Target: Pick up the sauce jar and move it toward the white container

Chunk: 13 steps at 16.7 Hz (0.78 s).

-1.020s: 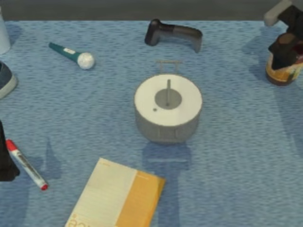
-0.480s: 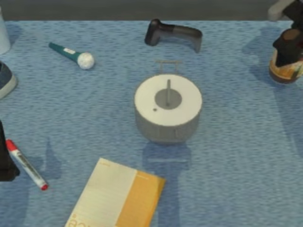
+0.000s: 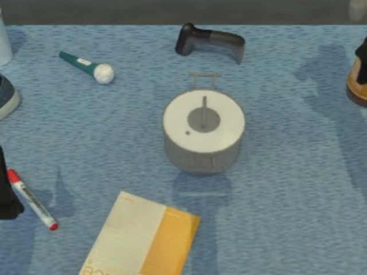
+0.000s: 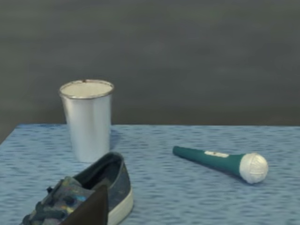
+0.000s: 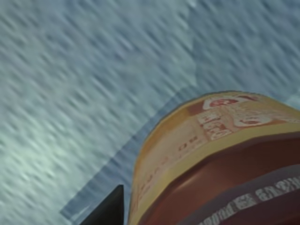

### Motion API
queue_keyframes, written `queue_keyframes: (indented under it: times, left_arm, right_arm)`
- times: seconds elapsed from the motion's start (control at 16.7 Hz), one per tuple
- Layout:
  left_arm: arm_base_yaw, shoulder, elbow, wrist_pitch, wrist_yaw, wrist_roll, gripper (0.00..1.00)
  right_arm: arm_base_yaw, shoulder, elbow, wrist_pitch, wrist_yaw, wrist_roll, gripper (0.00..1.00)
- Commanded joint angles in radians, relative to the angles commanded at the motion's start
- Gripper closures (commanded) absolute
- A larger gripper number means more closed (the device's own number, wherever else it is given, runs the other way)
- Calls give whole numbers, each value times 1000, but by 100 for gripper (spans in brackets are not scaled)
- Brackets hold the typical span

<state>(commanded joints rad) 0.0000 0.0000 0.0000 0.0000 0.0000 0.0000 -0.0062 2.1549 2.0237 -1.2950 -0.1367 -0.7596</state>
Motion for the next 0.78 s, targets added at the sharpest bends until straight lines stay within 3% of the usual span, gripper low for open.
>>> queue_keyframes:
  times: [0.48, 0.78]
  left_arm:
    - [0, 0, 0, 0, 0, 0, 0]
    - [0, 0, 0, 0, 0, 0, 0]
  right_arm:
    - [1, -39, -46, 2, 2, 13, 100]
    - [67, -47, -117, 56, 43, 221, 100]
